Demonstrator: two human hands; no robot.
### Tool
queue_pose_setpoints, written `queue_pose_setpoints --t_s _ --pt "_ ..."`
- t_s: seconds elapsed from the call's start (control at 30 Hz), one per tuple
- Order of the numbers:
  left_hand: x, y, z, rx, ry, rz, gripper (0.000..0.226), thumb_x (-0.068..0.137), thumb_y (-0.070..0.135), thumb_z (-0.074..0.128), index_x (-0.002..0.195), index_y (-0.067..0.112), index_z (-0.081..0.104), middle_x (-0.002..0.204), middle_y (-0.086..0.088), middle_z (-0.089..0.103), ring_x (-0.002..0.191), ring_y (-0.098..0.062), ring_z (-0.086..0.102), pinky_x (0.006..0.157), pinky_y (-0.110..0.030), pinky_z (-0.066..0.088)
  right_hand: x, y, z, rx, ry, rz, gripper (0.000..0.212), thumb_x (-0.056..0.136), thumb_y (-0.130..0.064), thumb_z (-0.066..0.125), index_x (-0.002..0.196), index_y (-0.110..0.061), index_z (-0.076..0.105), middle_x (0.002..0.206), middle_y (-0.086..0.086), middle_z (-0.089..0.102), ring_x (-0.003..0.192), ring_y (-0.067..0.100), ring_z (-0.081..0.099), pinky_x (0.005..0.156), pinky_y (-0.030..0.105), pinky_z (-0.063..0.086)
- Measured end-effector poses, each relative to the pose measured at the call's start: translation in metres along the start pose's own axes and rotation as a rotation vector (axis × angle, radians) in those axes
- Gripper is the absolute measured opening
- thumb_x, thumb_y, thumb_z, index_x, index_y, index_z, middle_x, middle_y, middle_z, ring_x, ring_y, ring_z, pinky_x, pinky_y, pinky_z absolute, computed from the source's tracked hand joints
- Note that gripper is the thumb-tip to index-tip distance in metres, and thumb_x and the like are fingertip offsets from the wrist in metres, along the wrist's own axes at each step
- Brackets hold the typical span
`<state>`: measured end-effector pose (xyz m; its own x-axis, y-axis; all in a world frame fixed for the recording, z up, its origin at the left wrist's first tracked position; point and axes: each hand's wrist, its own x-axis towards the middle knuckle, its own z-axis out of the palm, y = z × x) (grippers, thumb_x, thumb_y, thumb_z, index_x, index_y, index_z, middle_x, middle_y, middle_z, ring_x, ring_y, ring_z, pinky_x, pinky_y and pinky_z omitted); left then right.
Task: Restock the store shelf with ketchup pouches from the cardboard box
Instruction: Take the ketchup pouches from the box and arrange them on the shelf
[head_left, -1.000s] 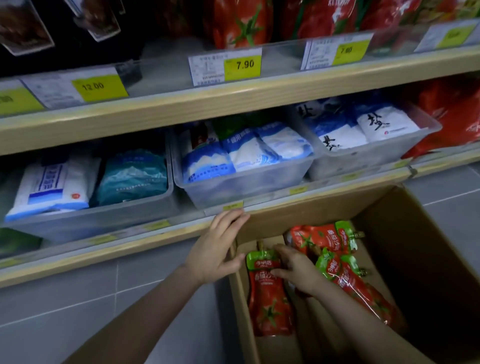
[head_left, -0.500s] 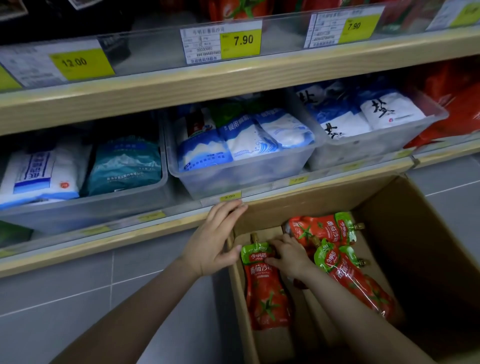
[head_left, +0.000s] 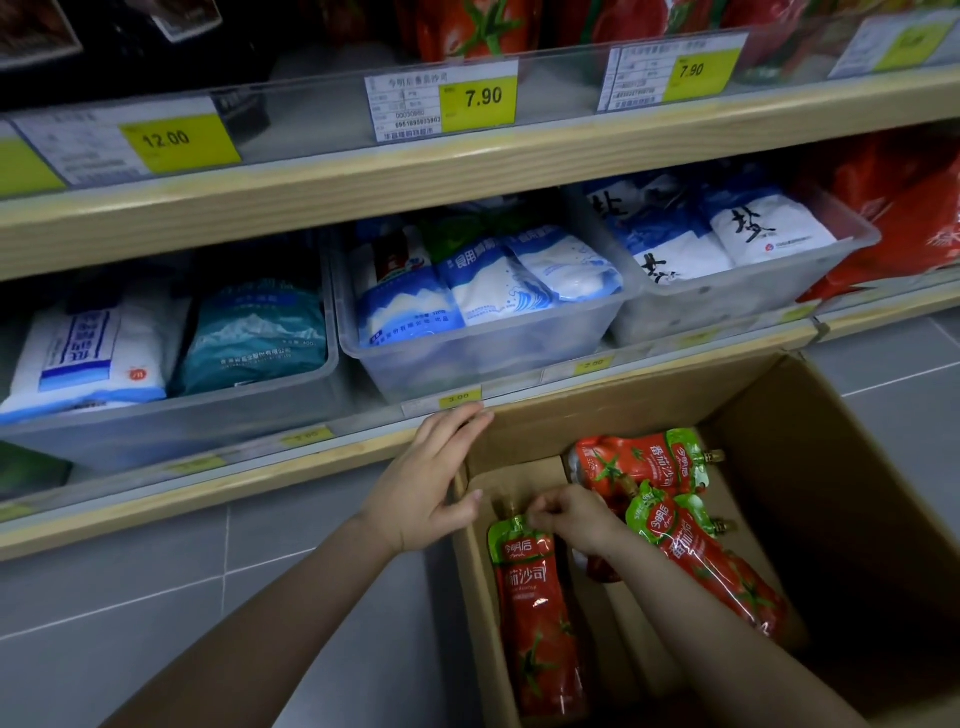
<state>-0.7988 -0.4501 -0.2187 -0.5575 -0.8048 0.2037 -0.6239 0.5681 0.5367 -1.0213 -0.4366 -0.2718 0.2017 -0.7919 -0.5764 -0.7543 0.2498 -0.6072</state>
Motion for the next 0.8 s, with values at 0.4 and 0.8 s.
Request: queue_pose_setpoints --t_s 0.4,0.8 --pt "-0.002 0.011 -0.017 0.126 -0.098 -0.045 0.075 0.082 0.048 0.042 0.148 0.020 0.020 0.155 0.002 0.018 0.139 -0.013 0.017 0.113 -0.031 0.023 -0.049 -0.033 -0.034 0.421 0.216 -0.160 0.016 0.092 -0.017 0.051 0.076 -0.018 0.050 0.085 -0.002 0.059 0.084 0.010 0.055 0.073 0.023 0.042" --pt "0.016 0.055 -0.065 -0.156 -0.138 -0.313 0.088 0.068 0.050 0.075 0.141 0.024 0.034 0.143 0.007 0.042 0.130 -0.007 0.038 0.106 -0.027 0.035 -0.106 -0.123 -0.118 0.489 0.292 -0.424 0.015 0.092 -0.017 0.052 0.077 -0.016 0.048 0.077 -0.003 0.058 0.072 0.003 0.058 0.064 0.016 0.045"
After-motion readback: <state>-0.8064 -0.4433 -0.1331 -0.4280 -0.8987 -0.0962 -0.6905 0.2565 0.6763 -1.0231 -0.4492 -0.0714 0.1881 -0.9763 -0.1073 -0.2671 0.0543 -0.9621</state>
